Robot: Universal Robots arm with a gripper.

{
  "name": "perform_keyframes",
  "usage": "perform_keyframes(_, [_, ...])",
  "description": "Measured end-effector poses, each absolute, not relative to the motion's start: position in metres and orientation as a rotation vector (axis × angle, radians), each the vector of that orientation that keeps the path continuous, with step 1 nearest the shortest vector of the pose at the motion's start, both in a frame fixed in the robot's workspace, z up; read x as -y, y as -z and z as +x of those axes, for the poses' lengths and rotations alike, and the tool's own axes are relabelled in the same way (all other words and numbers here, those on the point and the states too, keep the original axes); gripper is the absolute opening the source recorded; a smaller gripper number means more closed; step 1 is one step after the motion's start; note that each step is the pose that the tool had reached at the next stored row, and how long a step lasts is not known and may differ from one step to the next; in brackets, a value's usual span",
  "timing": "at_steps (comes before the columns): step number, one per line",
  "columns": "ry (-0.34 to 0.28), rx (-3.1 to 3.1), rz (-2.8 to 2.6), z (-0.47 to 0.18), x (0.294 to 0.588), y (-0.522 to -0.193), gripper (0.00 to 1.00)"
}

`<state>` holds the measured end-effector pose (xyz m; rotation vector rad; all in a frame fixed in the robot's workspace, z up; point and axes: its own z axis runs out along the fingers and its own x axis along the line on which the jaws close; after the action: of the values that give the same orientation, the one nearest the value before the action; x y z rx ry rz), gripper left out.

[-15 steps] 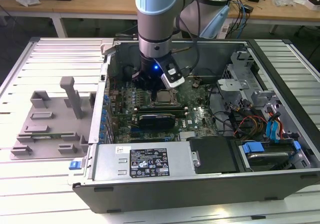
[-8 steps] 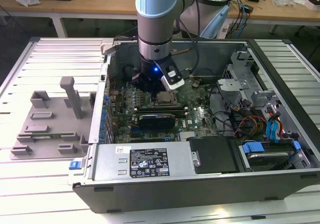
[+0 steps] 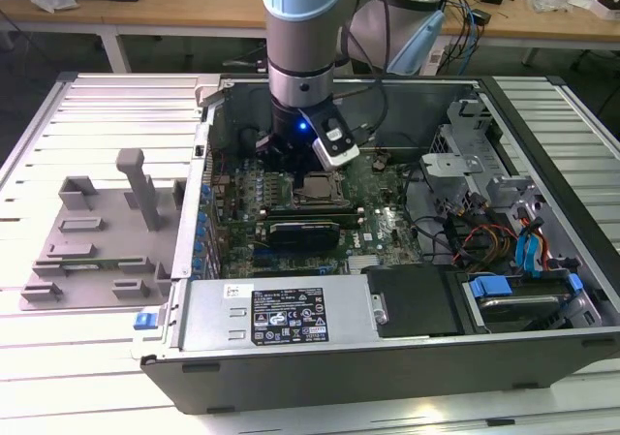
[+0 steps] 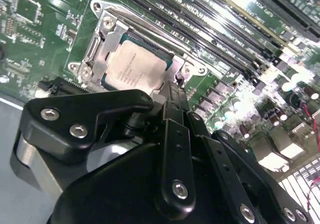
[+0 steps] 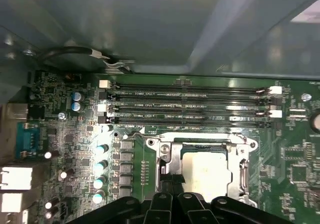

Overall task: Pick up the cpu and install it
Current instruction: 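Close the cpu cover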

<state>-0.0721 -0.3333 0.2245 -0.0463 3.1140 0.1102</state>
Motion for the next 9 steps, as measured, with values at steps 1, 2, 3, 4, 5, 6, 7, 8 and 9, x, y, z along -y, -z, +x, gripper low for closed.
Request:
perform_keyframes(1, [-0.111, -3.114, -0.047, -0.071, 0.333, -0.227, 0.11])
perform_keyframes(2, [-0.110, -3.114, -0.046, -0.067, 0.333, -0.227, 0.11])
perform_keyframes(3, [-0.110, -3.116, -0.046, -0.060, 0.333, -0.227, 0.11])
perform_keyframes(4, [-0.110, -3.117, -0.046, -0.053, 0.333, -0.227, 0.11])
perform_keyframes(5, [-0.111, -3.119, -0.046, -0.043, 0.333, -0.227, 0.11])
perform_keyframes(6, [-0.111, -3.119, -0.046, -0.041, 0.333, -0.227, 0.11])
perform_keyframes(7, [-0.111, -3.120, -0.046, -0.040, 0.333, -0.227, 0.11])
perform_keyframes(8, [-0.111, -3.120, -0.046, -0.040, 0.333, -0.229, 0.11])
perform_keyframes(9, [-0.111, -3.120, -0.046, -0.040, 0.333, -0.232, 0.11])
